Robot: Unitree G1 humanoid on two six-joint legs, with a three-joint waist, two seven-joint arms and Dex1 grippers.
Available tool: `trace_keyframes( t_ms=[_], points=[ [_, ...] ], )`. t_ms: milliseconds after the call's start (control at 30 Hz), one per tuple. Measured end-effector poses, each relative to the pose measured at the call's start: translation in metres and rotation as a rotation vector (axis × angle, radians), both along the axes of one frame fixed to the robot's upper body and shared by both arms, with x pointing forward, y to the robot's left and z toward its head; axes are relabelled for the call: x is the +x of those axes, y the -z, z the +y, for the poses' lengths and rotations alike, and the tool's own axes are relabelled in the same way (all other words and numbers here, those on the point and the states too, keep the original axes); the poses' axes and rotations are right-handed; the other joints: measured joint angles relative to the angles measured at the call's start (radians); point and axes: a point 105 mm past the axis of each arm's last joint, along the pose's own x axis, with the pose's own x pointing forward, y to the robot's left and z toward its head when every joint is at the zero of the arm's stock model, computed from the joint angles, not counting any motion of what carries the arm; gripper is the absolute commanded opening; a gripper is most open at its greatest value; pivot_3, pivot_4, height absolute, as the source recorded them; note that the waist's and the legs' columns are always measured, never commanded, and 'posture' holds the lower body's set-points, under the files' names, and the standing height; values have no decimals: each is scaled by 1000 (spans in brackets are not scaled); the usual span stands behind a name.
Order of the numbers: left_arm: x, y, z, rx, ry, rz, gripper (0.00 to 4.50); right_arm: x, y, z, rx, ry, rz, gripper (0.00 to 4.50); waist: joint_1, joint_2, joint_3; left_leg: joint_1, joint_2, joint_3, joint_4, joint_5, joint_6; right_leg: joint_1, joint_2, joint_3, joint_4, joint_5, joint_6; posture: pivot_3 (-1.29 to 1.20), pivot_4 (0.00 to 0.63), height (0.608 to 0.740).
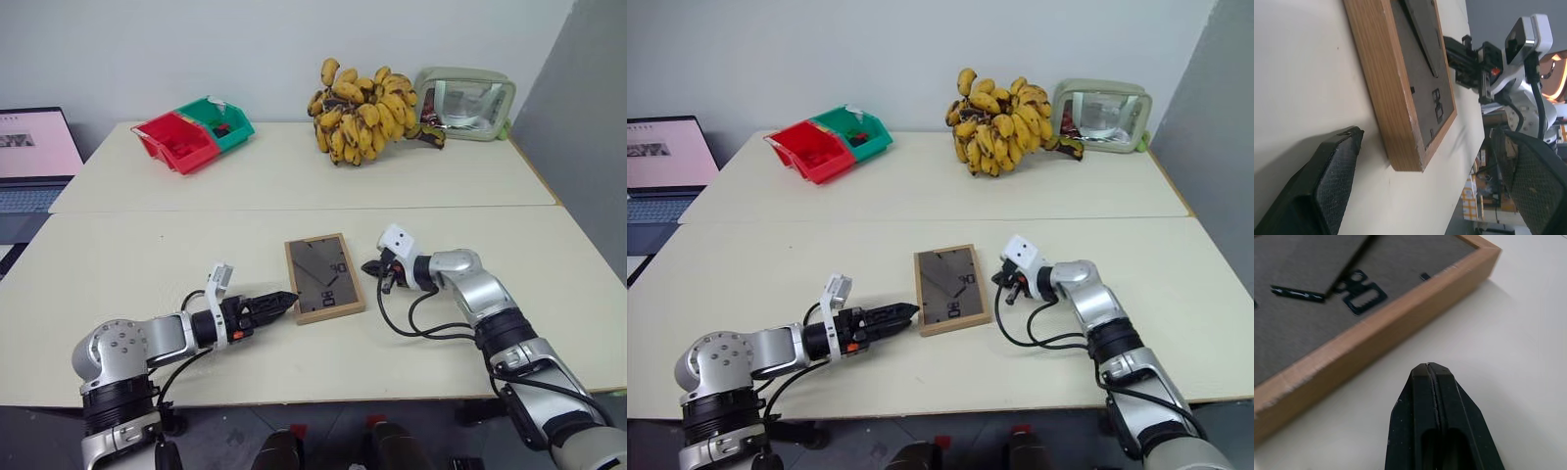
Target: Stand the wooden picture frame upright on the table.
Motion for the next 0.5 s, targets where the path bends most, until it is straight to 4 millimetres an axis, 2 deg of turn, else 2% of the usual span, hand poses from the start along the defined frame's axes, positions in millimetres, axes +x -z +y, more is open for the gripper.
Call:
trace_keyframes(
  t_ms=[233, 433, 500],
  points=[
    [1, 3, -18, -33, 10, -1, 4470, -4, 3, 16, 29, 23, 21, 0, 2, 0, -3, 1, -1, 0, 0, 0, 0, 2, 0, 0, -1, 0, 0, 0, 150, 740],
    [-6, 5, -56, -137, 58, 37, 4470, -8, 4, 40, 116, 66, 82, 0, 3, 0, -3, 0, -1, -1, 0, 0, 0, 2, 0, -1, -2, 0, 0, 0, 150, 740],
    [-9, 4, -59, -146, 67, 37, 4196, -8, 4, 39, 117, 77, 85, 0, 3, 0, -3, 0, -1, -1, 0, 0, 0, 1, -1, -1, -2, 0, 0, 0, 150, 740]
  ],
)
